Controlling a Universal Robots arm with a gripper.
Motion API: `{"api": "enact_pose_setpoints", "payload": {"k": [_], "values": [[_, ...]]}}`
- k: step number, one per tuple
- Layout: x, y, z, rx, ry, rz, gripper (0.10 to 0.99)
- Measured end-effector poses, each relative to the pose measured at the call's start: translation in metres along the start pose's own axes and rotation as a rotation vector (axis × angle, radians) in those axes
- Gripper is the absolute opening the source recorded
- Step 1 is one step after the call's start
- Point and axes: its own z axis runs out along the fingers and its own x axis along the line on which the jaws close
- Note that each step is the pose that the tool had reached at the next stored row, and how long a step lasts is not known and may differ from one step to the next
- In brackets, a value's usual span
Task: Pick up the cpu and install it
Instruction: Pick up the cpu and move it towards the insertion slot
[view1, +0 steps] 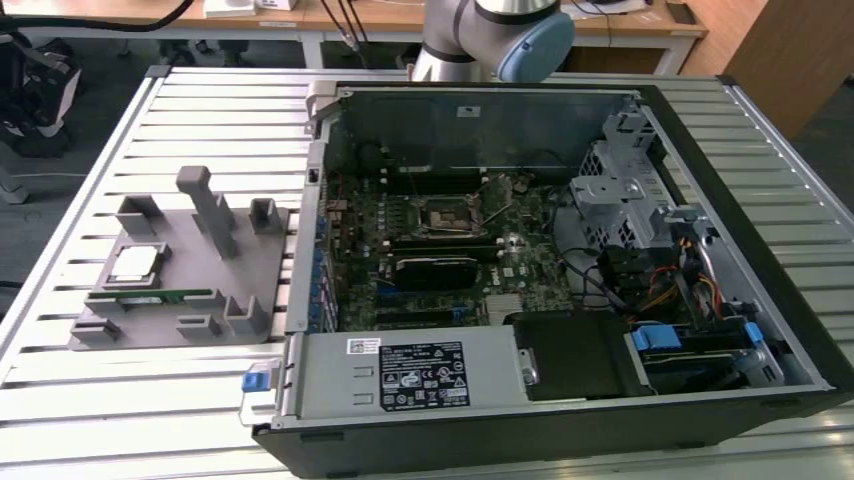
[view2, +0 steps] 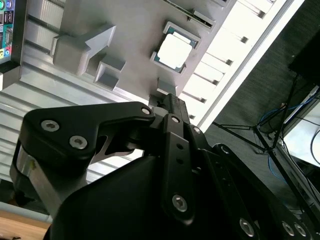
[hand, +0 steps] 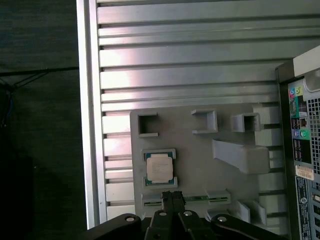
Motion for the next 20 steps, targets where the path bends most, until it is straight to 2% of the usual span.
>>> {"api": "enact_pose_setpoints", "payload": {"k": [4, 6, 7, 9, 10, 12, 13, 16, 18, 19, 20], "values": [[0.0, -0.0001, 0.0024, 0.0, 0.0, 0.0, 0.114], [0.0001, -0.0002, 0.0038, 0.0, 0.0, 0.0, 0.231], [0.0001, -0.0002, 0.0045, 0.0, 0.0, 0.0, 0.231], [0.0001, -0.0003, 0.0067, 0.0, 0.0005, -0.003, 0.353], [0.0001, -0.0004, 0.008, 0.0, 0.0015, -0.006, 0.353], [0.0002, -0.0005, 0.0109, 0.001, 0.0037, -0.015, 0.467], [0.0002, -0.0006, 0.0123, 0.001, 0.0048, -0.021, 0.467], [0.0002, -0.001, 0.0157, 0.001, 0.0074, -0.039, 0.643], [0.0002, -0.0013, 0.0178, 0.001, 0.0081, -0.054, 0.643], [0.0002, -0.0014, 0.0188, 0.001, 0.0083, -0.061, 0.706], [0.0002, -0.0015, 0.0195, 0.001, 0.0086, -0.066, 0.706]]}}
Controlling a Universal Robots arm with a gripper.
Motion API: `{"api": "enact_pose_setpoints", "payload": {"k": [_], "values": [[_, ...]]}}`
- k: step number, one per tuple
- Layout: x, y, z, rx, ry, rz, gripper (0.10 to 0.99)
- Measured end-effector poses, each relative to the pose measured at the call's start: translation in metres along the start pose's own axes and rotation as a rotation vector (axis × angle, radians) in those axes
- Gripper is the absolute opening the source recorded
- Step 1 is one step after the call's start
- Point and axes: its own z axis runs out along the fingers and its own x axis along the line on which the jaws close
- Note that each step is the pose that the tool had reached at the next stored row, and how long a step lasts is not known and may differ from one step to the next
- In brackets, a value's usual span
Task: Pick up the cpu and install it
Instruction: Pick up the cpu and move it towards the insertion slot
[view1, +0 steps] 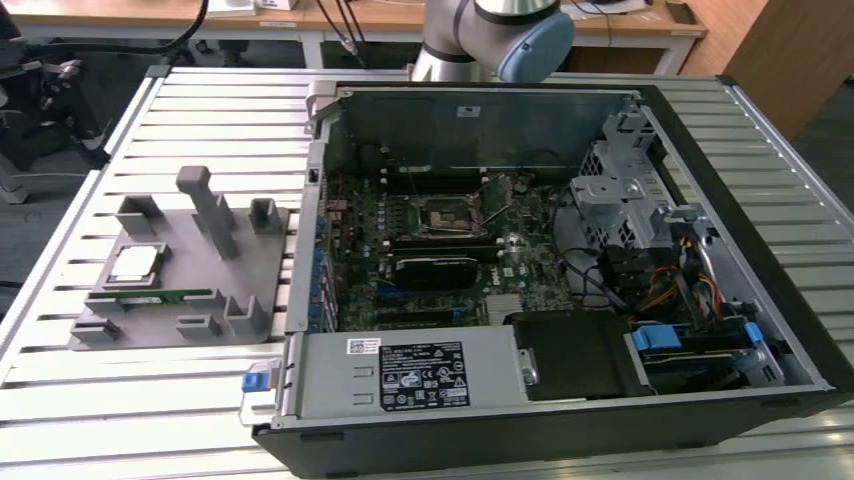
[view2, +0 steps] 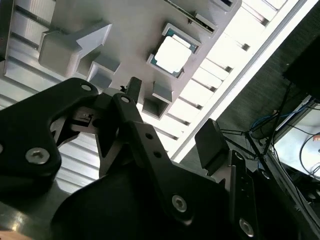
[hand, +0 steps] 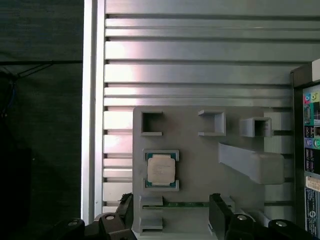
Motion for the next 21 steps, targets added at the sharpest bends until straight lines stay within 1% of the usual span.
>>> {"api": "enact_pose_setpoints", "payload": {"k": [6, 21], "values": [[0.0, -0.0003, 0.003, -0.001, 0.001, -0.019, 0.706], [0.0001, -0.0006, 0.0098, -0.002, 0.0016, -0.02, 0.706]]}}
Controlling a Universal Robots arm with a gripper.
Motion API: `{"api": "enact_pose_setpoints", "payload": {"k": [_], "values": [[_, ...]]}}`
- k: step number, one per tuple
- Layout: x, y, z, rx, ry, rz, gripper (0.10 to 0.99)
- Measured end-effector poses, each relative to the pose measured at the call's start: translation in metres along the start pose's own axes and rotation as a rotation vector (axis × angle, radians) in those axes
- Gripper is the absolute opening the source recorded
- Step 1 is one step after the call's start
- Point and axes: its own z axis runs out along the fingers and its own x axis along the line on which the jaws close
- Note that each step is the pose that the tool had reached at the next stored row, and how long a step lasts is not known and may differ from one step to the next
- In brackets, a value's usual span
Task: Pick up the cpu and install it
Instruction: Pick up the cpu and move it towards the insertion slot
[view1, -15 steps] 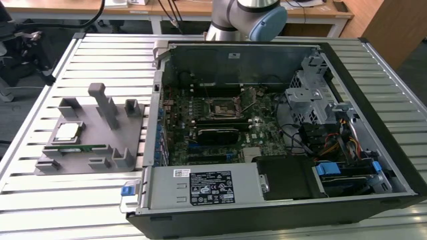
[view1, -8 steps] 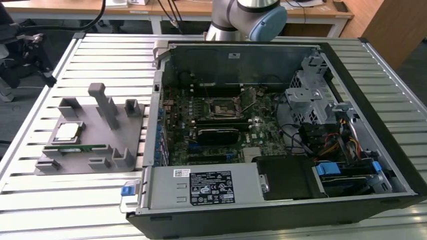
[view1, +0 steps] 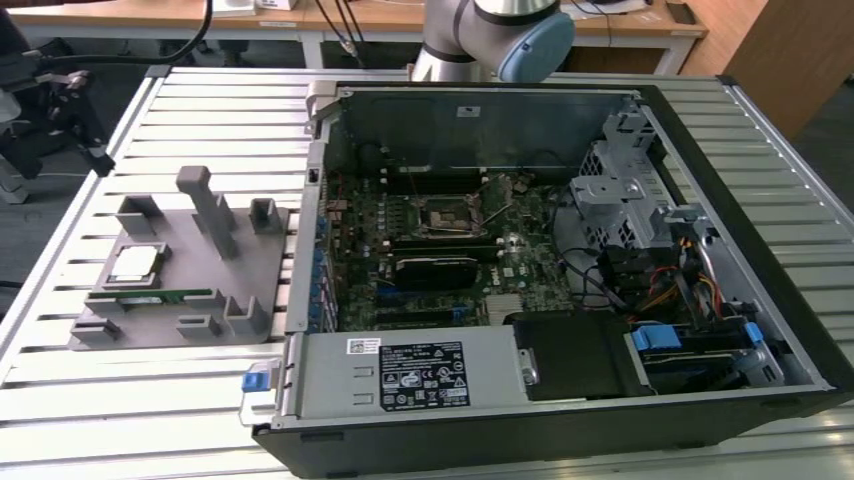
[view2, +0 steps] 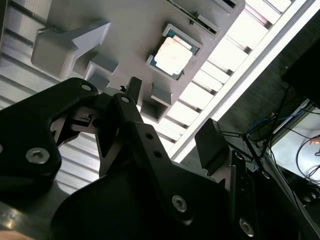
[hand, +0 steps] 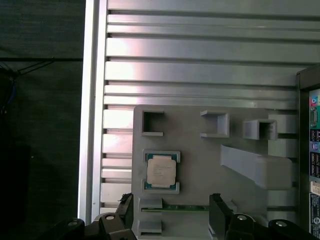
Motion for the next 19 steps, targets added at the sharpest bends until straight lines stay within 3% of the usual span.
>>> {"api": "enact_pose_setpoints", "payload": {"k": [19], "values": [[0.0001, -0.0003, 0.0074, -0.002, -0.0001, 0.0, 0.706]]}}
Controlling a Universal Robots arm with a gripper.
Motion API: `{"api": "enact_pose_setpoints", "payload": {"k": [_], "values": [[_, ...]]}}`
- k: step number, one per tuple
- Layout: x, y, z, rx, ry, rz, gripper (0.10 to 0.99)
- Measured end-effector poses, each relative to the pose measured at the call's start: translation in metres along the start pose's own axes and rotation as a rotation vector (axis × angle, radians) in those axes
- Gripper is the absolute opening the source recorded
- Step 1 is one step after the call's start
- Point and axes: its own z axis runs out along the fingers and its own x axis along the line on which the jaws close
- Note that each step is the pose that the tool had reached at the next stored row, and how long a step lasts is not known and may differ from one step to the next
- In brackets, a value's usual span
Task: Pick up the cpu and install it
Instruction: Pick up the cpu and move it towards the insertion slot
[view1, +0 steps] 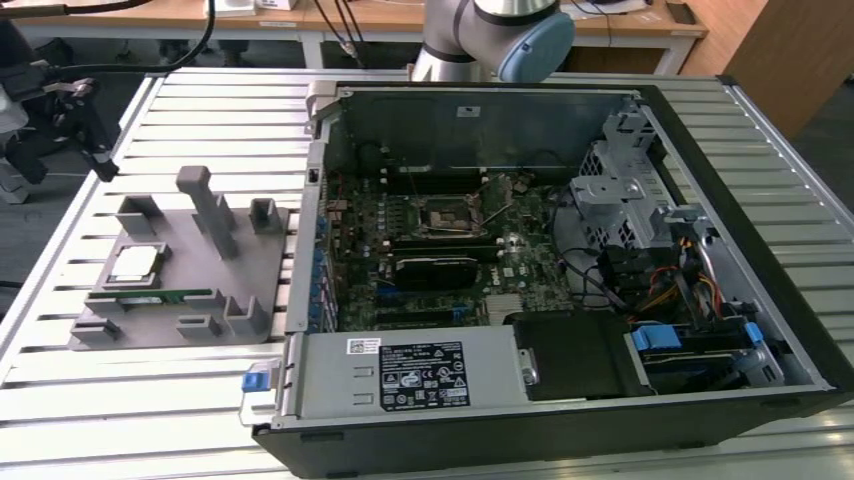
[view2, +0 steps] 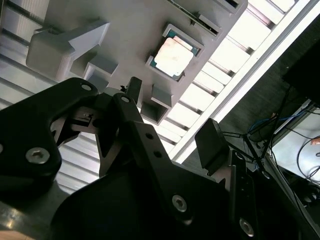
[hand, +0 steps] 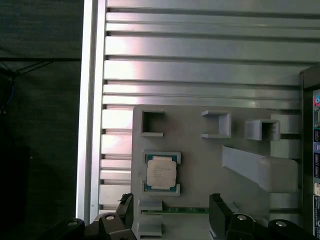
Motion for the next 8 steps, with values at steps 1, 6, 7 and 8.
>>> {"api": "enact_pose_setpoints", "payload": {"k": [1, 6, 7, 8], "values": [[0.0, 0.0, 0.0005, 0.0, -0.0001, 0.0, 0.706], [0.0, -0.0001, 0.0027, 0.0, 0.0, 0.0, 0.706], [0.0, -0.0001, 0.0031, 0.0, -0.0001, 0.0, 0.706], [0.0, -0.0002, 0.0036, 0.0, -0.0001, 0.0, 0.706]]}}
